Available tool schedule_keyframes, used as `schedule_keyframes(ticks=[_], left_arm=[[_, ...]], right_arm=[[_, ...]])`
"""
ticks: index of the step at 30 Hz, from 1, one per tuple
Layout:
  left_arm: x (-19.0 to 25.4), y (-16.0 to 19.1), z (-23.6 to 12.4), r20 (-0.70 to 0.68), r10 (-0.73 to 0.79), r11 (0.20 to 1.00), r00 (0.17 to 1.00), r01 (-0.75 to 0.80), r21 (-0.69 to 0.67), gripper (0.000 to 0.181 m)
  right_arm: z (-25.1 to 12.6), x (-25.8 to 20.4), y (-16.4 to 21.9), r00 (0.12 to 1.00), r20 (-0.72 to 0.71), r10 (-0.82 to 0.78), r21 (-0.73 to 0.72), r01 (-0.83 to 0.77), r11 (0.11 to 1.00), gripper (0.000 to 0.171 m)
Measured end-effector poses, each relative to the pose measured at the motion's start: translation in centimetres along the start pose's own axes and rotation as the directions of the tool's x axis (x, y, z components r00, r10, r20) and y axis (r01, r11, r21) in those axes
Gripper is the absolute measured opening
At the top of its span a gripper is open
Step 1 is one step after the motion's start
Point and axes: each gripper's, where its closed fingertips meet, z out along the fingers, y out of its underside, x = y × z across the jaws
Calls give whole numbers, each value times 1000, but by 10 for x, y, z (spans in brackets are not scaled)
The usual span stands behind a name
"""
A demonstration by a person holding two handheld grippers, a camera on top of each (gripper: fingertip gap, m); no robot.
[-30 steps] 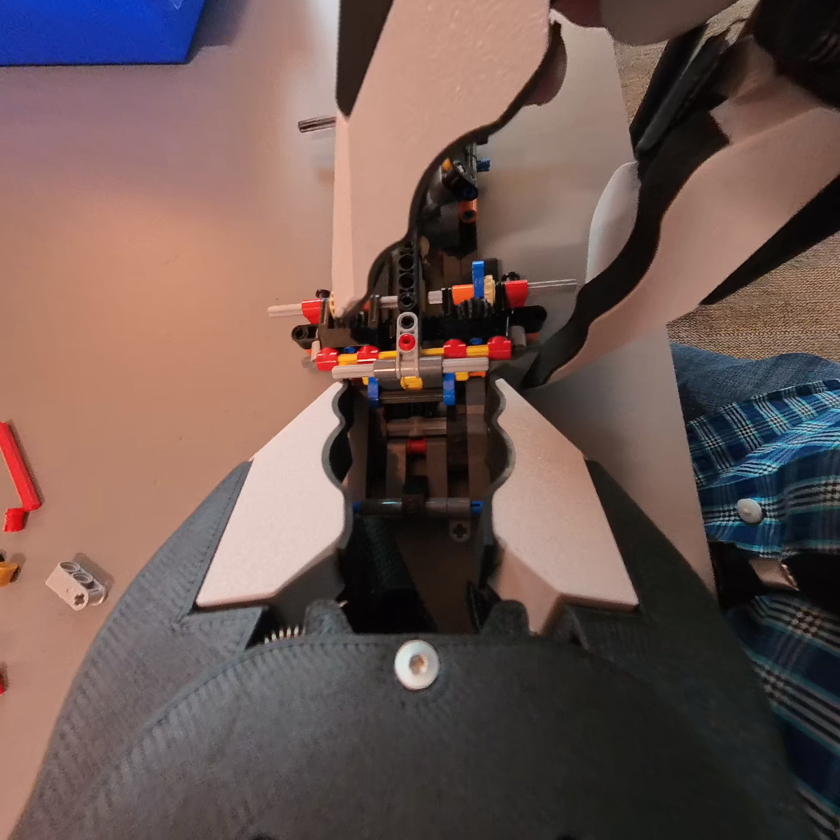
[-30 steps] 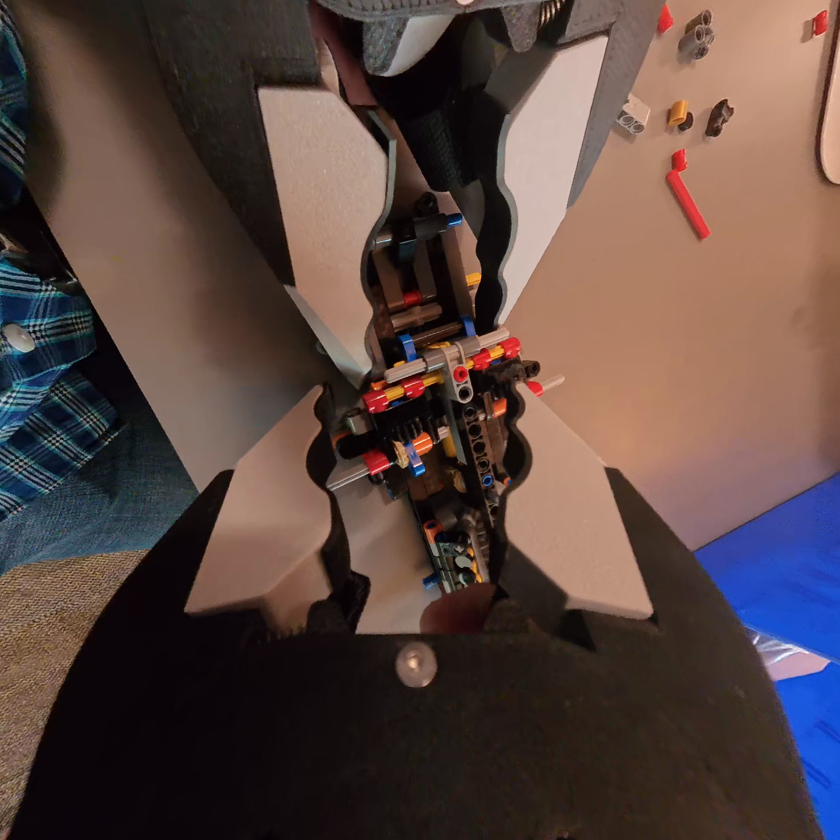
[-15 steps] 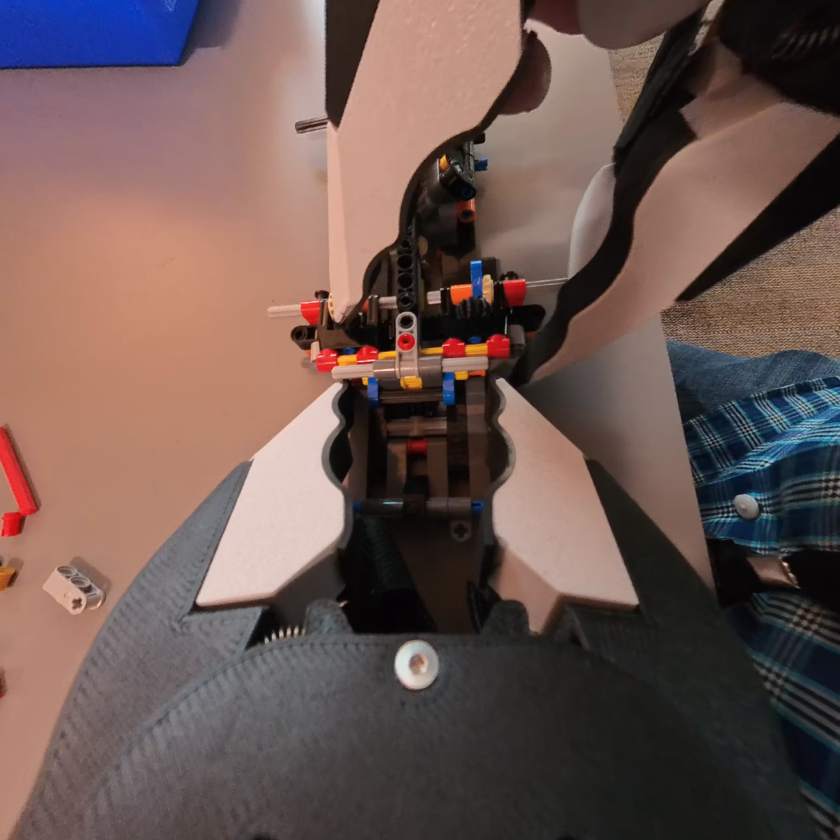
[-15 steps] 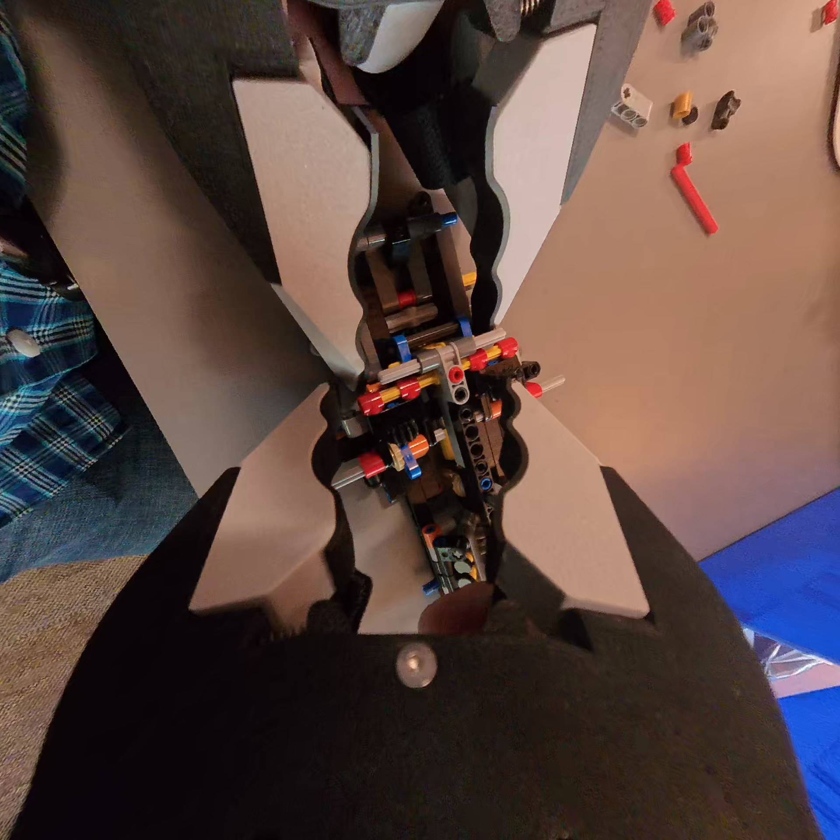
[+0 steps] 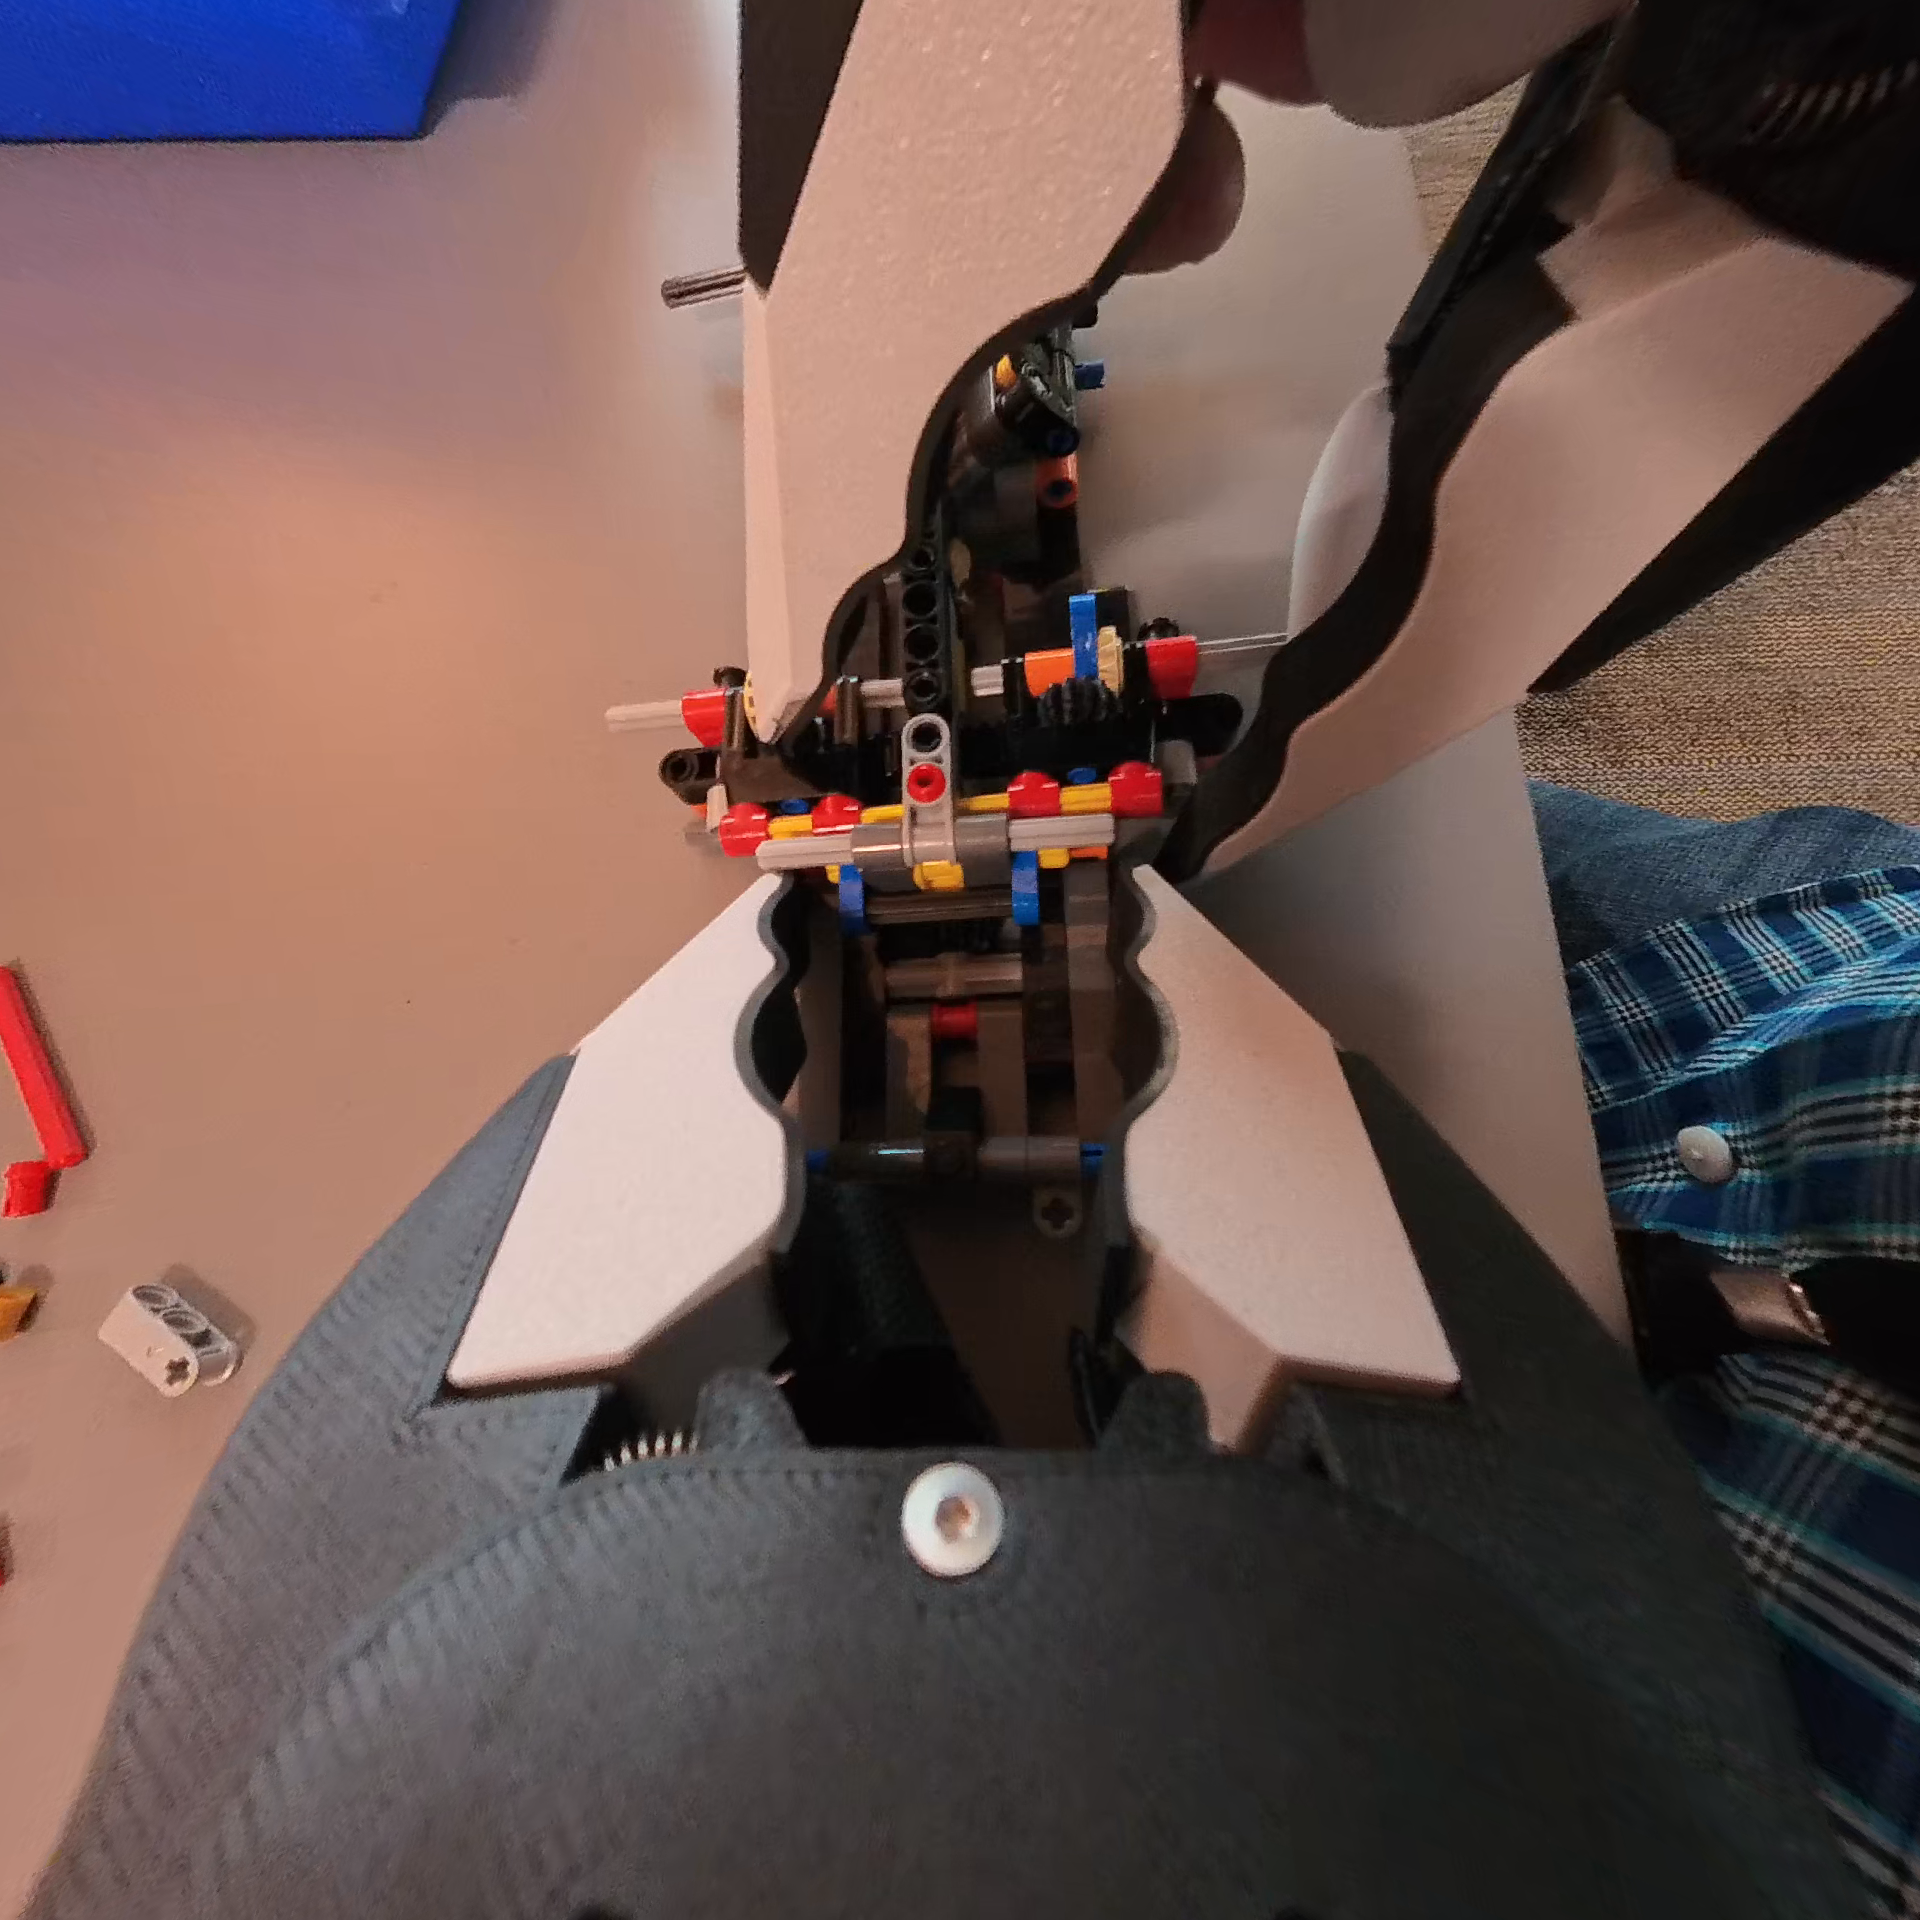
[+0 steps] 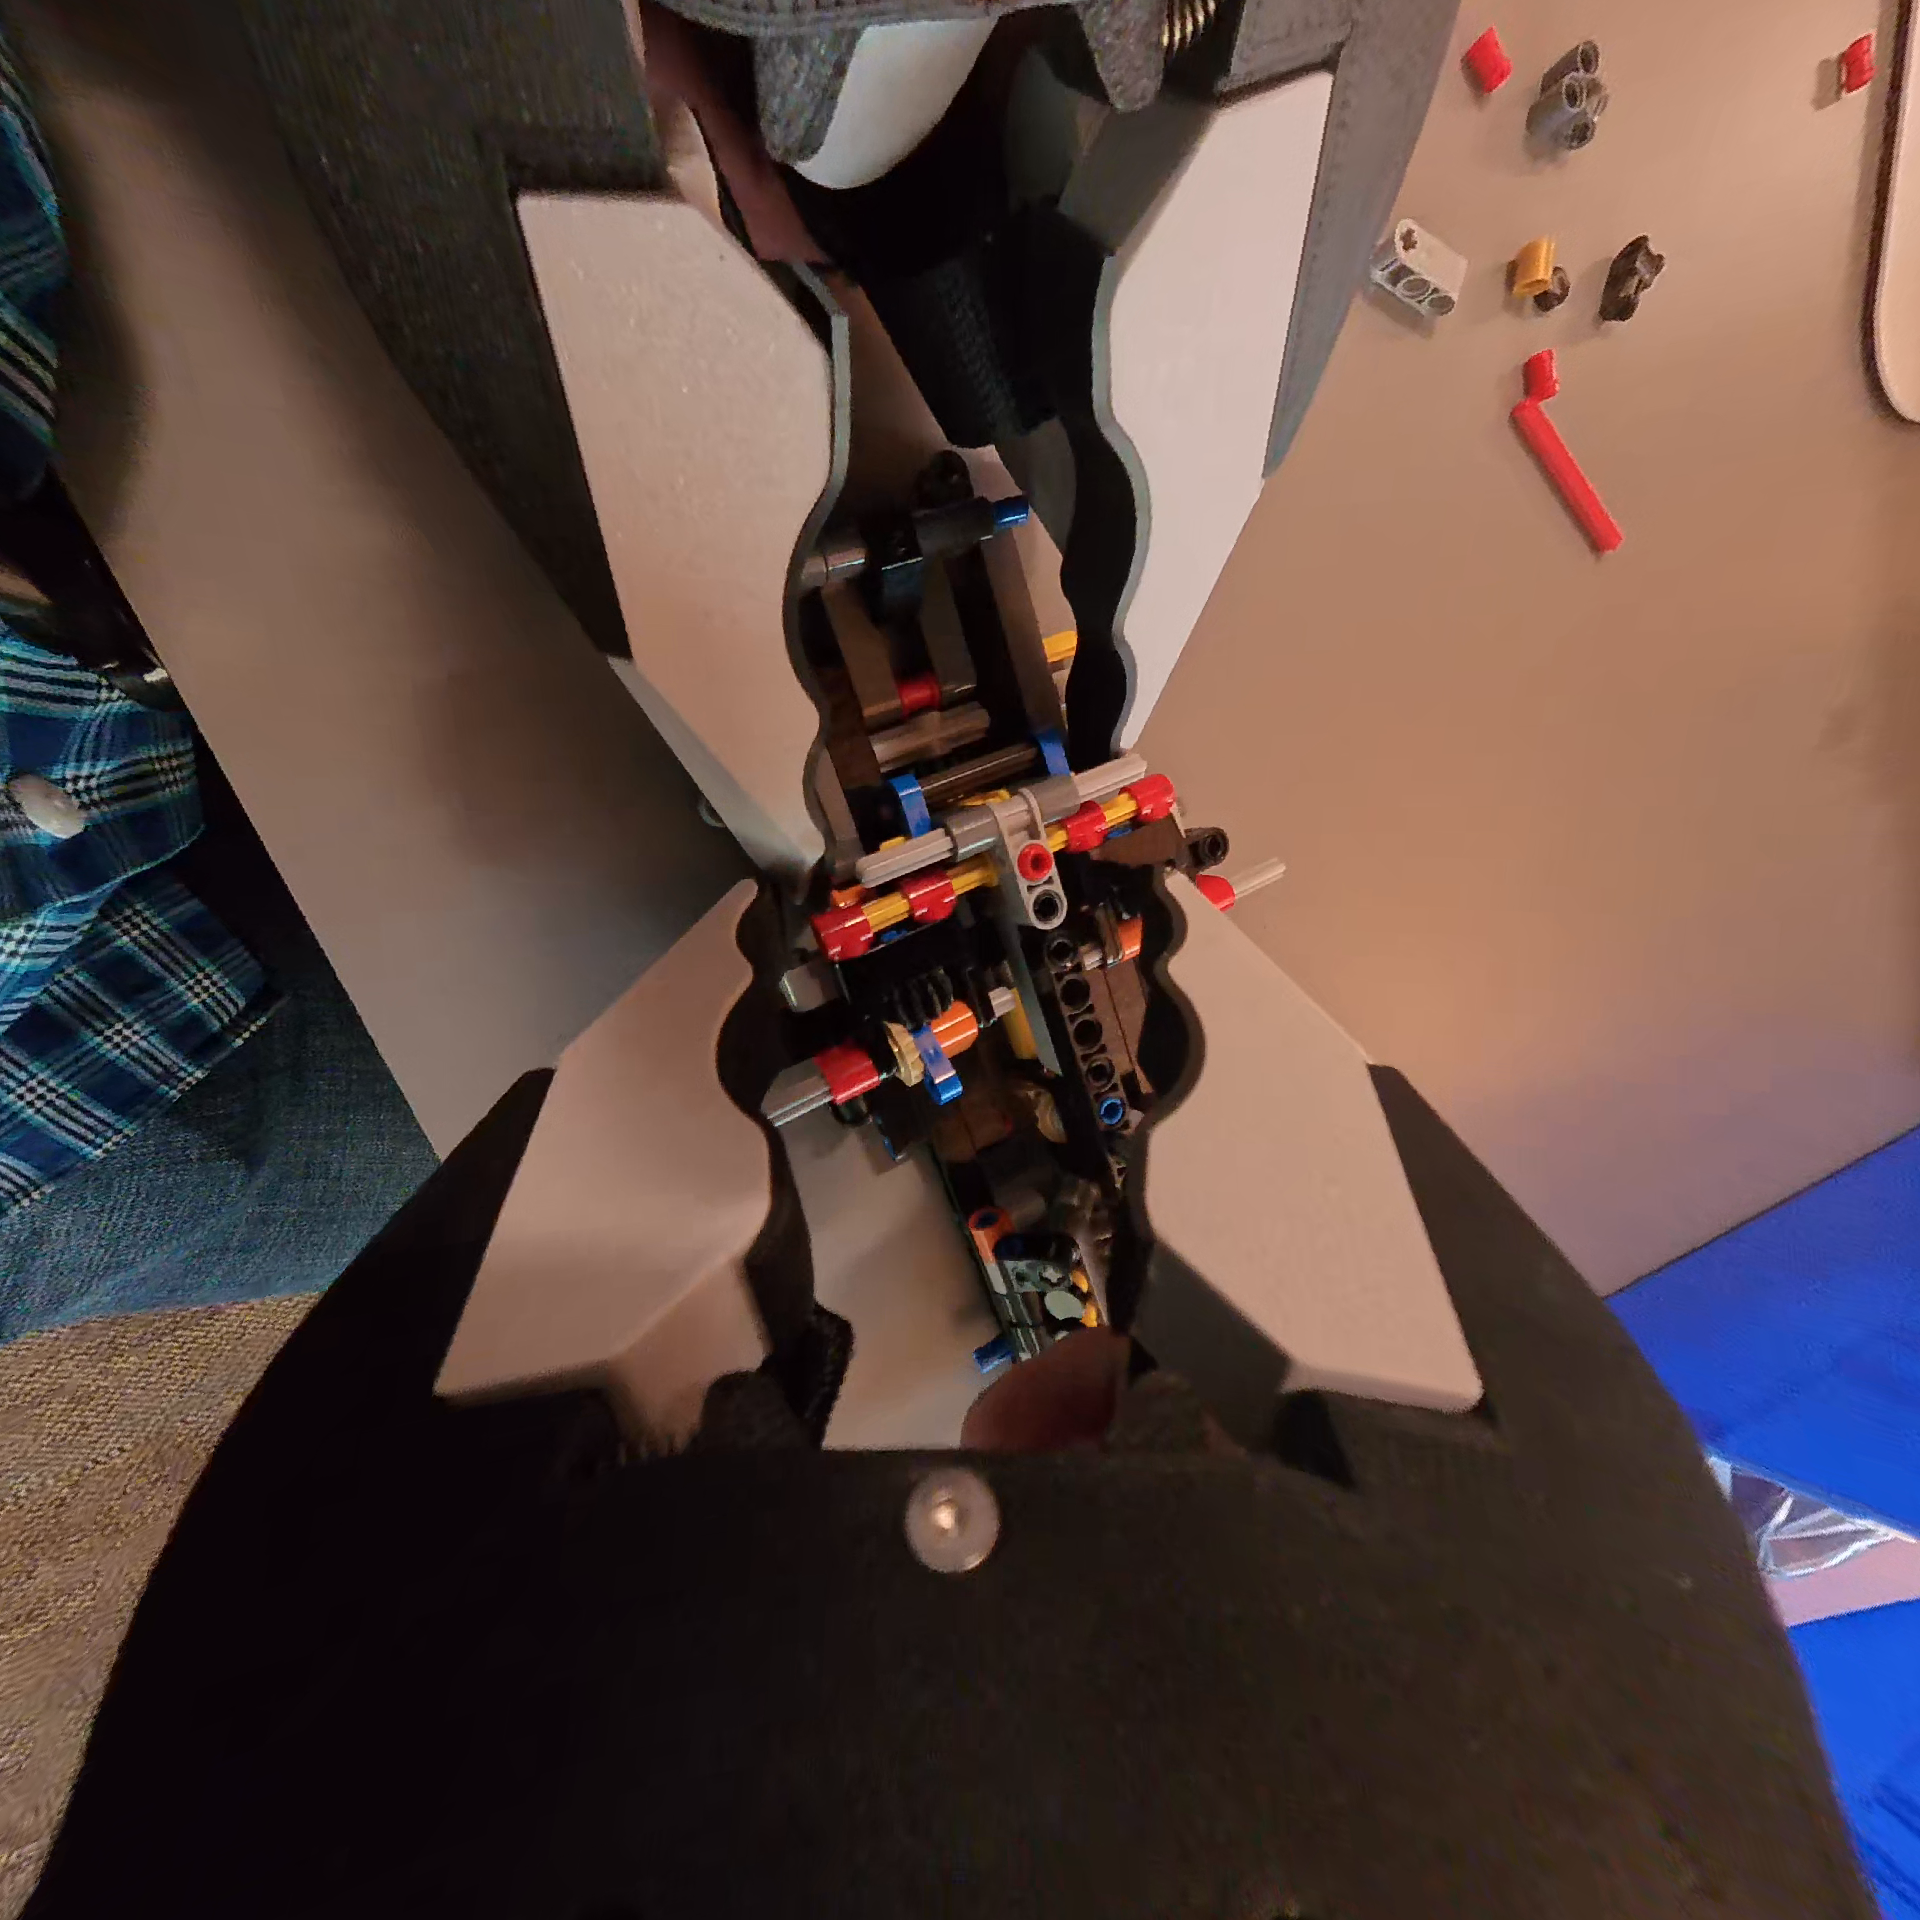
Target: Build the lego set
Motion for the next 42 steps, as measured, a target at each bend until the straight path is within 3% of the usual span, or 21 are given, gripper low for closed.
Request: schedule_keyframes(ticks=[39,42], left_arm=[[-9,5,7,19,-43,999,999,43,-4,58],[-9,4,8,13,-42,999,999,42,-2,58]], right_arm=[[6,6,-7,998,21,62,31,-62,998,71],[1,2,-8,991,91,102,48,-107,993,81]])
